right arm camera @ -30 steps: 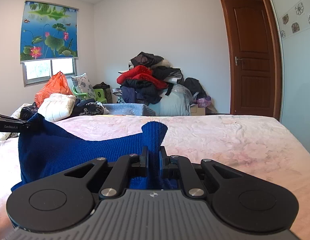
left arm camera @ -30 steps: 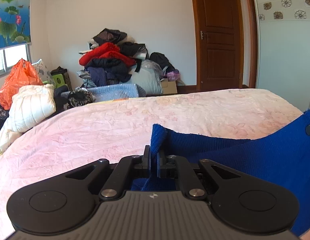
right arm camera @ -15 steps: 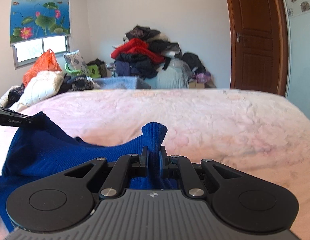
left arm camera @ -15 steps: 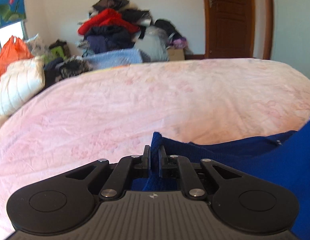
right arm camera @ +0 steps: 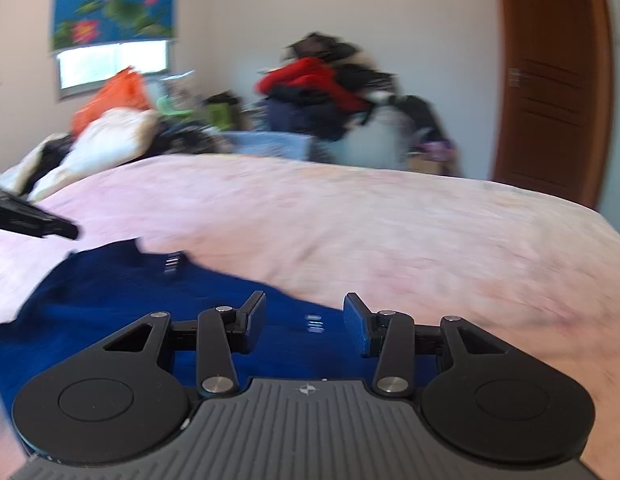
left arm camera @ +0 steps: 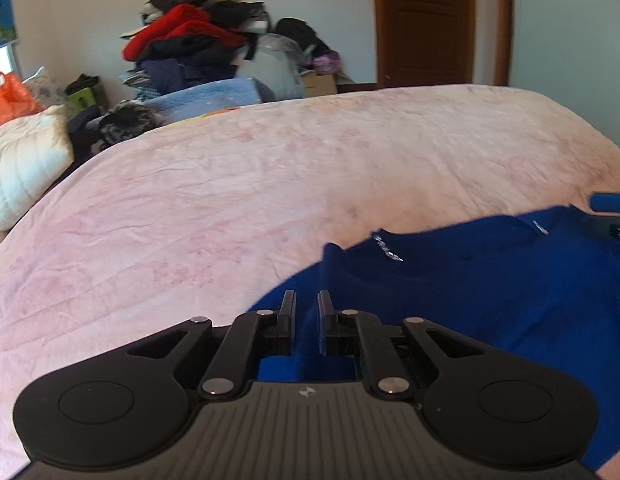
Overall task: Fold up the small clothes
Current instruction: 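Lower the hem onto the sweater near the collar and open both tools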
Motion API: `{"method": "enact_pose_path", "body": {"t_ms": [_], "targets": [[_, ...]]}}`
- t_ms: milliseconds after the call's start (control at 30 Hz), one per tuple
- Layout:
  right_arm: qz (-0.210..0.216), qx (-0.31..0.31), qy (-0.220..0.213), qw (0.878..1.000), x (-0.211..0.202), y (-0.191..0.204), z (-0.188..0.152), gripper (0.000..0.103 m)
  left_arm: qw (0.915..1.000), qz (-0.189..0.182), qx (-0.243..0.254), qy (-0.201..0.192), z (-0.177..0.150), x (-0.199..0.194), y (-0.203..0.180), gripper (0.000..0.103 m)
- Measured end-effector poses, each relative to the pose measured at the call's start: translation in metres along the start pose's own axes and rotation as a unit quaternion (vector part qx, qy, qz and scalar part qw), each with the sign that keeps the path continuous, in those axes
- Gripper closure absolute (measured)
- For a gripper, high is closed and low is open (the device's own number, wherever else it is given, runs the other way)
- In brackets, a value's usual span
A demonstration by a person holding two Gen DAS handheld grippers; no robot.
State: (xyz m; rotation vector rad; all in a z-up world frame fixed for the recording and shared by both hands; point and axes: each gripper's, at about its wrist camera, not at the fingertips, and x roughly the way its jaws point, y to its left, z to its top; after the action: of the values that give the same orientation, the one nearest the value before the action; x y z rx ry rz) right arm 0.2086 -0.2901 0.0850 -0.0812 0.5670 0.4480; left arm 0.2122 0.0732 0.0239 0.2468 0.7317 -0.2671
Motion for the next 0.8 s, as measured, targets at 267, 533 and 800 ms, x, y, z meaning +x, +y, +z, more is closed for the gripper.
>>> {"method": "enact_pose_path", "body": {"t_ms": [267,533,800], "targets": [[0.155,-0.05,0.094,0.982,0.081,0.084,0.035,0.054,0.9978,0.018,0.063,-0.016,-0.024,0.003,-0.024,0.093],[0.183,0.013,0.107,0.977,0.109,0.084,0.031,0.099,0.9987,0.03,0.028,-0.03,-0.041,-0.02,0.004,0.093],[0.142,0.003,0.101,0.985,0.125,0.088,0.045,0.088,0.9971,-0.033,0.053,-0.042,-0.034,-0.019,-0.015,0.093]]}}
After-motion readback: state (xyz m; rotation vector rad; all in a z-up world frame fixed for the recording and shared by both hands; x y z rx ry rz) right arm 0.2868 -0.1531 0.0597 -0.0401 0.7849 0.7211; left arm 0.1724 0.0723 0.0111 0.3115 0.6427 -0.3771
